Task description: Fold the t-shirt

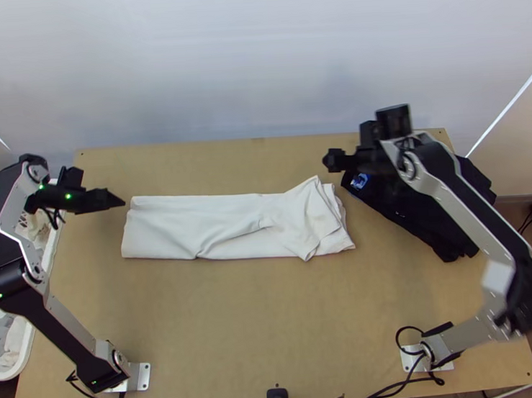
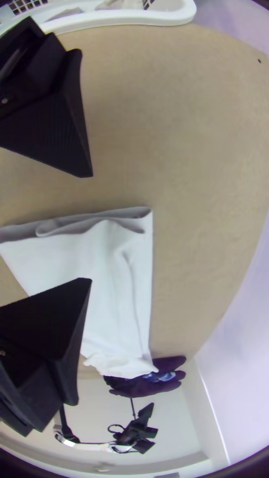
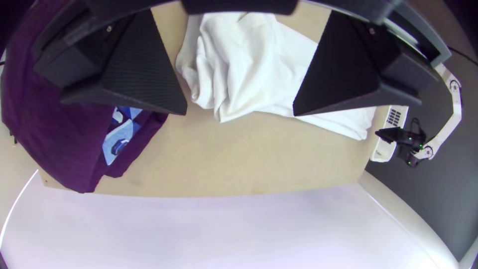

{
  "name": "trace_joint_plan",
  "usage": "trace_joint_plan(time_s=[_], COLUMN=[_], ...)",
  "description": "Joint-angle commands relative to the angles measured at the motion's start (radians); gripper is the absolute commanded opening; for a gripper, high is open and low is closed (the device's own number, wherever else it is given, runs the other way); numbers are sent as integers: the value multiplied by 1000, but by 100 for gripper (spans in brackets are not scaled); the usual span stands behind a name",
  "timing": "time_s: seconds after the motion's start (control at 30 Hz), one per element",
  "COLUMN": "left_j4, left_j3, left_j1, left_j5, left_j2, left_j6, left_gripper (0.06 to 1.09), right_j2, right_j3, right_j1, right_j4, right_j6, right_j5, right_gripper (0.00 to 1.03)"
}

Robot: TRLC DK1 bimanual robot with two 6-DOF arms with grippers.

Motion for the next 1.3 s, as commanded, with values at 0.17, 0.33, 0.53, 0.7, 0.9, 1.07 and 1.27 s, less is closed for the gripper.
trace_joint_plan(time_s=[0.17, 0.33, 0.53, 0.7, 0.9, 1.07, 1.27], left_j4=[15, 84, 225, 282, 294, 294, 349], left_j3=[-224, -285, -295, -301, -327, -362, -434], left_j1=[64, 47, 34, 29, -23, -106, -239], left_j5=[130, 196, 197, 168, 140, 142, 142], left_j2=[-27, -12, -3, 2, 0, -17, -64], left_j6=[215, 212, 115, 84, 72, 47, -32], left_gripper=[104, 104, 104, 104, 103, 99, 92], right_j2=[-207, -207, -207, -213, -221, -227, -244], right_j3=[-34, -5, 35, 44, 47, 44, 35], right_j1=[1, 8, 8, 8, 10, 10, 10], right_j4=[-159, -185, -215, -242, -245, -247, -245], right_j6=[55, 75, 85, 98, 113, 124, 133], right_j5=[8, 8, 9, 9, 15, 15, 17], right_gripper=[99, 99, 99, 99, 99, 99, 99])
